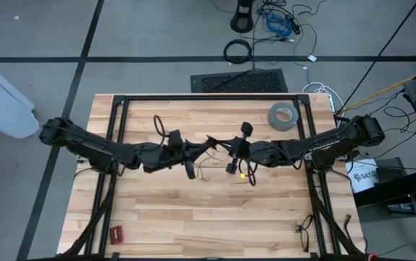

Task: Coil cords
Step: Coil the black wire onto the spool

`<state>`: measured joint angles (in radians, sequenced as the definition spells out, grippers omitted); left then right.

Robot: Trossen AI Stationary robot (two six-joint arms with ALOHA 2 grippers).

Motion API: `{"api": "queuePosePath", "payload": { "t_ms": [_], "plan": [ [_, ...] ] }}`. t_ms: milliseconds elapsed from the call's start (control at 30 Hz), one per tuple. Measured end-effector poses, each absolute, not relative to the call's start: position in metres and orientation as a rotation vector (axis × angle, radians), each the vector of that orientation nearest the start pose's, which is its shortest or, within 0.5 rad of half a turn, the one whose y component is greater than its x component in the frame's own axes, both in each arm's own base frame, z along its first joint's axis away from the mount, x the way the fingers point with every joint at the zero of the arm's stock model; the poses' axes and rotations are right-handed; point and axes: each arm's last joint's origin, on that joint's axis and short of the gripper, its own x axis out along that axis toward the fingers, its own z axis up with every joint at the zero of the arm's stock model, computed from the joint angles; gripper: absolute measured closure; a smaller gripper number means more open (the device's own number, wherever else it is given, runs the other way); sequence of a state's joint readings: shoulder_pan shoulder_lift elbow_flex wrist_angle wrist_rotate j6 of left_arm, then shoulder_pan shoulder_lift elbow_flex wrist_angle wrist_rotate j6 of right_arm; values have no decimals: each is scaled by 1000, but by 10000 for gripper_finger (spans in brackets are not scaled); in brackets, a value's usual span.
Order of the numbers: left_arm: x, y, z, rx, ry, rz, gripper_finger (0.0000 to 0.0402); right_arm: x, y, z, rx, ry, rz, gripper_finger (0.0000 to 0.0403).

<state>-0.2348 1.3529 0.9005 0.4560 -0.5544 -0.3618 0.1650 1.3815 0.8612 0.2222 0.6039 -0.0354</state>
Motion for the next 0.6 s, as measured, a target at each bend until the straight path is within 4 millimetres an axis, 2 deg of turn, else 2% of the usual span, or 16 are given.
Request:
{"api": "queuePosePath", "payload": {
  "t_ms": [300,600],
  "plan": [
    [319,-61,285,-360,-57,289,391,299,33,267,-119,268,-436,403],
    [328,-64,272,-350,-33,292,391,299,33,267,-110,267,-430,403]
  ]
}}
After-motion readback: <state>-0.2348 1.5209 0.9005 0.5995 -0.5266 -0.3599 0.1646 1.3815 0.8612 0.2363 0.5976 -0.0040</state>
